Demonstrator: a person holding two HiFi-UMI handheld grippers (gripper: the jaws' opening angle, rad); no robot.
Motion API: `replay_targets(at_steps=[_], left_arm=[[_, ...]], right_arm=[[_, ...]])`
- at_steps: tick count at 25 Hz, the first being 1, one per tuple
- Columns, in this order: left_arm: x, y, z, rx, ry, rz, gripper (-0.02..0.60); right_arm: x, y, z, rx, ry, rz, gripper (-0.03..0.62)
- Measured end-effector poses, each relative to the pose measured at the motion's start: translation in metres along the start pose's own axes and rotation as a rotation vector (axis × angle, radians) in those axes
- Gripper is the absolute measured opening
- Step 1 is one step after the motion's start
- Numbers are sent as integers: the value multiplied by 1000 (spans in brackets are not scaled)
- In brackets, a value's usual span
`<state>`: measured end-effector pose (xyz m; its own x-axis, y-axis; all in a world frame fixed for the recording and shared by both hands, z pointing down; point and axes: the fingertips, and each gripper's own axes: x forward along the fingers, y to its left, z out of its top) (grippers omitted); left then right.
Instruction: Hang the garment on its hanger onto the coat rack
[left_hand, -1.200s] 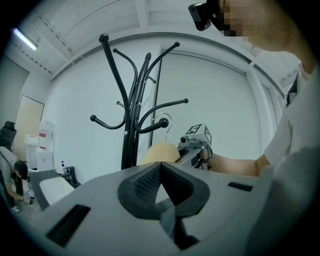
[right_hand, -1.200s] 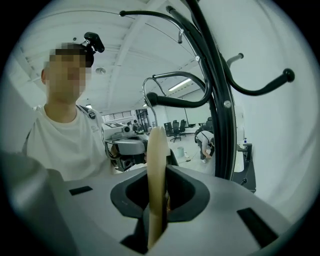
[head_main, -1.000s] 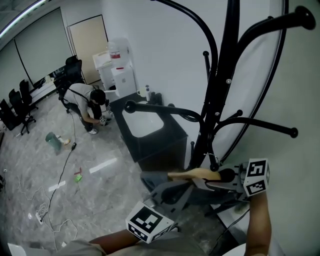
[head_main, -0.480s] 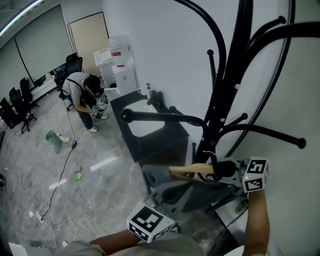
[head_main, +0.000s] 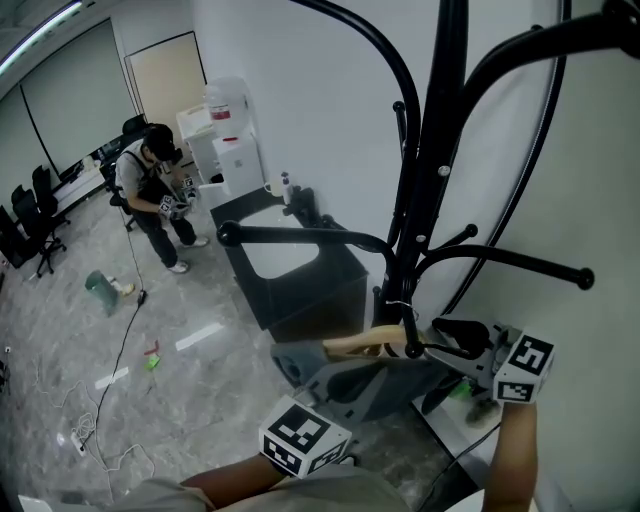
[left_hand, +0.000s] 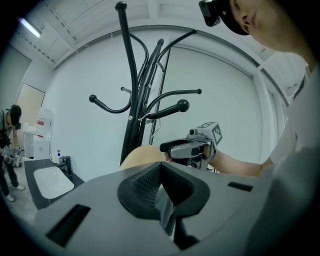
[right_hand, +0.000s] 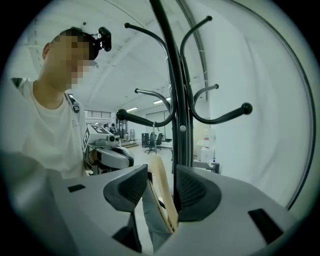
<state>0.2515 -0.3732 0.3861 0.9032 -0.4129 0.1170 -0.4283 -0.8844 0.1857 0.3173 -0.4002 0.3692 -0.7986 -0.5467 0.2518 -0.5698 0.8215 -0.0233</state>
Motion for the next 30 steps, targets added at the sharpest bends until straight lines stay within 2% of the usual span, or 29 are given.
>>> replay_targets(at_steps=[4, 7, 9, 15, 21, 30], left_arm=[[1, -2, 0, 0, 5, -2, 5], [4, -4, -3, 7, 14, -3, 5], [5, -9, -4, 14, 16, -16, 5], [2, -13, -5, 9, 19, -29, 5], [-3, -13, -6, 3, 20, -29, 5], [-8, -9, -7, 5, 20, -20, 5]], right_arm=[[-4, 13, 1, -37, 26, -145, 174], [-5, 26, -6, -36, 70, -232, 116], [-6, 36, -9, 2, 64, -275, 67], [-8, 51, -21, 197, -32, -401, 17], [4, 60, -30, 262, -48, -411, 15], [3, 57, -23, 241, -68, -385, 14]])
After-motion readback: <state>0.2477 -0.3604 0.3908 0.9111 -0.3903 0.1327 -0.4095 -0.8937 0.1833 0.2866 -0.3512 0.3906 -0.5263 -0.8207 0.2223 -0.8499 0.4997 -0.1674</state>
